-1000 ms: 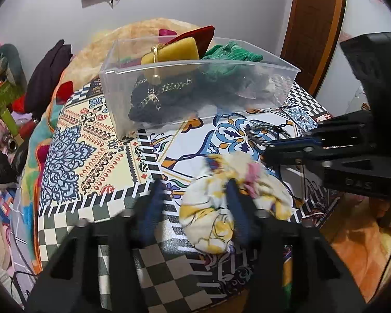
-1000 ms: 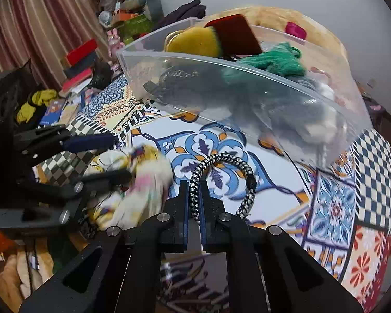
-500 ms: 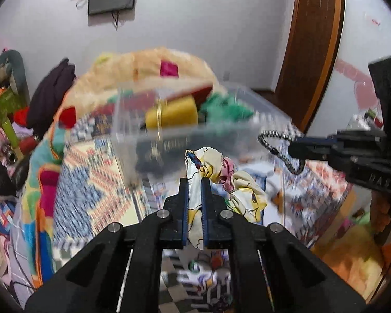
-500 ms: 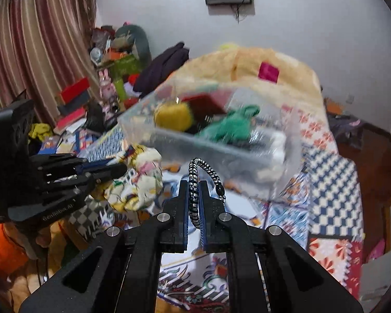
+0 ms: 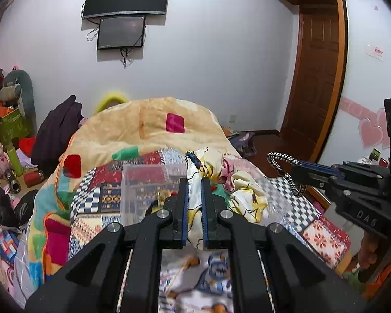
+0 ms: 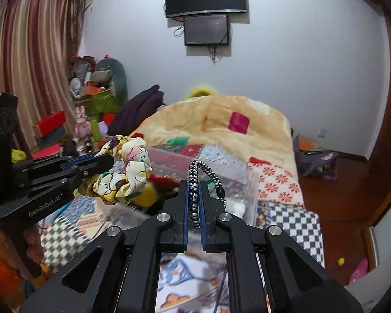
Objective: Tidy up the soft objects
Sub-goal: 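Lower the bracelet into the box with the right tool while the left tool releases the scrunchie inside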
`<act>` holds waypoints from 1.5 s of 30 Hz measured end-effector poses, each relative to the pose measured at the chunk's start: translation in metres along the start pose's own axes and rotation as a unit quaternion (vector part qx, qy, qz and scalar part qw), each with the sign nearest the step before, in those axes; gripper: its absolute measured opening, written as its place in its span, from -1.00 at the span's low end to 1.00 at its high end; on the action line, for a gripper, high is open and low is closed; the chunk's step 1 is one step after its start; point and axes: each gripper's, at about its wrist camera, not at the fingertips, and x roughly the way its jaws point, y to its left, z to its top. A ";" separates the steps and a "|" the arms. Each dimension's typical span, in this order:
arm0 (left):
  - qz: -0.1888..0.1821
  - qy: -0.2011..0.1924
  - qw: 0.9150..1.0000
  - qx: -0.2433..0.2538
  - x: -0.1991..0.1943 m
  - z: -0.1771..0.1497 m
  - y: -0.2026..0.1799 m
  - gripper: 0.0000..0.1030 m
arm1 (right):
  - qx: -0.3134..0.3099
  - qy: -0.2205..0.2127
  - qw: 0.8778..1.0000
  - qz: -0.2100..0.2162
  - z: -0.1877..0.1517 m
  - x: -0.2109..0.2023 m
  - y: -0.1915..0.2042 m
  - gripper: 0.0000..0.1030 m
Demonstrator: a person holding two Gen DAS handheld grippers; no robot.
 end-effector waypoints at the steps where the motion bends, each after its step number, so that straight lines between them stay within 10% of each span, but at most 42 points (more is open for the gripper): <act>1: 0.001 -0.001 1.000 -0.002 0.005 0.003 0.000 -0.86 | 0.001 0.000 1.000 -0.004 0.002 0.004 -0.001 -0.88; 18: 0.016 0.087 0.996 0.006 0.087 -0.012 -0.003 -0.84 | 0.017 0.091 0.996 -0.010 -0.017 0.074 -0.006 -0.88; 28: 0.013 0.100 0.995 0.010 0.083 -0.014 0.002 -0.11 | 0.023 0.121 0.992 -0.006 -0.025 0.070 -0.009 -0.55; 31: 0.008 0.091 0.996 0.010 0.072 -0.013 0.005 -0.05 | 0.027 0.109 0.994 -0.005 -0.024 0.060 -0.013 -0.20; 45: -0.020 -0.008 1.000 0.010 -0.022 0.007 -0.007 0.08 | 0.025 -0.001 1.000 0.004 0.007 -0.018 -0.004 -0.18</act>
